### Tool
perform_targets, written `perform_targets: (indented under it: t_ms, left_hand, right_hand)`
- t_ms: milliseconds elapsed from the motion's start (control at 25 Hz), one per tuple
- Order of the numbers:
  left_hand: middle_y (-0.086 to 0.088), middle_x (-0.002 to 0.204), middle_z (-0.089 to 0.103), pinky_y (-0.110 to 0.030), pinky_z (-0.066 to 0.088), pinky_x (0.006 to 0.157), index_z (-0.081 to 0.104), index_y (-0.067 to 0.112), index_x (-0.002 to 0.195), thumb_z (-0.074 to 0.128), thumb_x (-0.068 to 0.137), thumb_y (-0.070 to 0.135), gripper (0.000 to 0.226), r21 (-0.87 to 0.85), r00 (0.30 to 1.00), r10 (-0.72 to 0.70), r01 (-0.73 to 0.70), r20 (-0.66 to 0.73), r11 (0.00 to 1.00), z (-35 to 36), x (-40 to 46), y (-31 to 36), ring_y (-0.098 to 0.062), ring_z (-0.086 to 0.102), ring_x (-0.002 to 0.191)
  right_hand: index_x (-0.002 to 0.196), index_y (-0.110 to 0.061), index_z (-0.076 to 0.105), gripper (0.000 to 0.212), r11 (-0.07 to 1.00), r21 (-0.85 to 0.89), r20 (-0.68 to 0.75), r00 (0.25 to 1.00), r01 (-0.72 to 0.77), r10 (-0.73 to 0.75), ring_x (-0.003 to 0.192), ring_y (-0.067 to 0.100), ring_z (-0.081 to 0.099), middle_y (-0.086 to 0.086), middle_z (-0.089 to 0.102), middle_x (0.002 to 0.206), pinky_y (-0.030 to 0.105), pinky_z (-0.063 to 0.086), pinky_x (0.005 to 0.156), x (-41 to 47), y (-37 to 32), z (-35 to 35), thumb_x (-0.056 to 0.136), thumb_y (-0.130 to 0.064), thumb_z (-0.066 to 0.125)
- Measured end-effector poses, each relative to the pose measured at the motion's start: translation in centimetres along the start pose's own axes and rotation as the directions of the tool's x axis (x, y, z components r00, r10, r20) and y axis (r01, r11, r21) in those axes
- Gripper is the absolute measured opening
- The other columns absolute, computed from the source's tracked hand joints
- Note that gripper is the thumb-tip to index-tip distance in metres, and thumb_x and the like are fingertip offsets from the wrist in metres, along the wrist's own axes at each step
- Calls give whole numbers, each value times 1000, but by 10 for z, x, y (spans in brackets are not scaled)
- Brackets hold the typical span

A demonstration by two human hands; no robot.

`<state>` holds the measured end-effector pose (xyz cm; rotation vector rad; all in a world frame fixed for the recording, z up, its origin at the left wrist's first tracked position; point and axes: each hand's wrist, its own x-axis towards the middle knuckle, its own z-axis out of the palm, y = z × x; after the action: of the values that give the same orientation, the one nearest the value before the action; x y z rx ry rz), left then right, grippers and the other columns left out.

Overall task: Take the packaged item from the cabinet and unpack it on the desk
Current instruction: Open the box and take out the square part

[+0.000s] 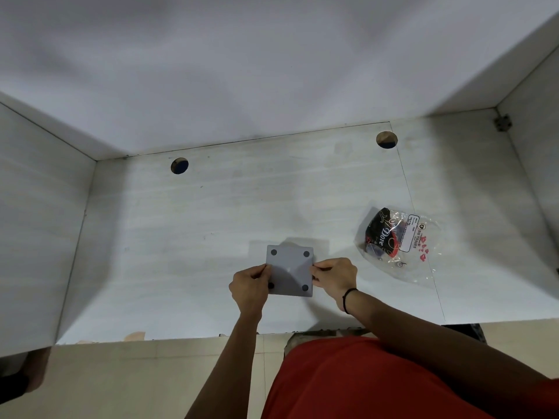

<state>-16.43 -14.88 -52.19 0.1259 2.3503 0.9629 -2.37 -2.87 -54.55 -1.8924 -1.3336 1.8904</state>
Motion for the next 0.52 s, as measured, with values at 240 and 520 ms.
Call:
perform_targets:
  t_ms: [240,520]
  left_hand:
    - [-4,88,81,-40,61,86,79,15,110,82,80,27,32,65,999,-40,42,-26,997,1,9,2,-16,71,74]
    - [-8,113,78,-47,63,81,78,20,112,83,72,48,49,140,989,-105,91,99,986,-5,24,-5,-30,75,91]
  right_hand:
    - [91,-4,79,14,998,-63,-56,998,-26,23,78,23,77,10,78,90,18,60,64,2,2,-1,78,-9,83]
    - [117,-10,74,30,987,-152,5,999,-52,53,88,25,75,9,76,103,35,64,77,6,-3,1,87,-13,74]
